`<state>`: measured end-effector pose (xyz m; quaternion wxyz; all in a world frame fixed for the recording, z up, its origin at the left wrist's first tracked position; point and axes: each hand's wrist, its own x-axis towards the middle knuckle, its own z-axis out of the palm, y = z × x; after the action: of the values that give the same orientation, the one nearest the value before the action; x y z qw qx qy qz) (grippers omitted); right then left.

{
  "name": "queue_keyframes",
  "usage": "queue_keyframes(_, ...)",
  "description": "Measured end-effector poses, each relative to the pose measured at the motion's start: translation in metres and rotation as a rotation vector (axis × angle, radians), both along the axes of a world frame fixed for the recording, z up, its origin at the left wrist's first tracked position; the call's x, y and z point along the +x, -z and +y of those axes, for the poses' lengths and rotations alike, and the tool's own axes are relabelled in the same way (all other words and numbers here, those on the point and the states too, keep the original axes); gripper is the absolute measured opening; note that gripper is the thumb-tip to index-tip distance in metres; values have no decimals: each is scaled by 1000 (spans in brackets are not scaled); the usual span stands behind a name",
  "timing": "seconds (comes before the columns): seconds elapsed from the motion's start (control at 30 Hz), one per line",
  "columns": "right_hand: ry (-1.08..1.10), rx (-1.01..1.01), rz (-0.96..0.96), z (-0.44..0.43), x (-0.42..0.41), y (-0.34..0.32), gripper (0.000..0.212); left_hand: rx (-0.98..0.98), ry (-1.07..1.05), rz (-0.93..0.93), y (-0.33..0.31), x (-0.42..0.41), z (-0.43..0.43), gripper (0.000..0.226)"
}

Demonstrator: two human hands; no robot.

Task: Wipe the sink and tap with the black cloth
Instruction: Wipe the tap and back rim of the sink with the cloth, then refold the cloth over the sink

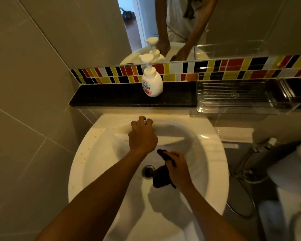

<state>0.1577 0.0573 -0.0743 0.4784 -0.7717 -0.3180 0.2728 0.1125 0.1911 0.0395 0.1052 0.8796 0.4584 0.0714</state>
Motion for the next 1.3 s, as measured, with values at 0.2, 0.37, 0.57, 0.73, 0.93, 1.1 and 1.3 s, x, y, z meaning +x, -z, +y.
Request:
queue_keyframes(0.2,73,17,404,-26,21,-70,27,-98,26,4,-12,-3,-1,63)
queue_keyframes(0.37,-345,-57,642,-38,65,-78,68,-79,125,-359,-33,-15,-54,41)
queue_keyframes(0.57,73,113,436,-43,16,-172,33,-880,-49,-684,-85,-23,-98,27)
queue_keyframes(0.73,-29,168,405,-57,7,-210,36,-823,-54,-731,-120,-43,-107,21)
queue_keyframes(0.93,-178,115,37,-61,6,-246,31,-699,4,-765,-158,-80,-103,21)
queue_keyframes(1.1,-240,49,-361,-48,1,-269,20,-674,94,-750,-176,-113,-98,22)
queue_keyframes(1.3,-360,168,-516,-33,-21,-293,16,-599,113,-851,-190,-152,-97,11)
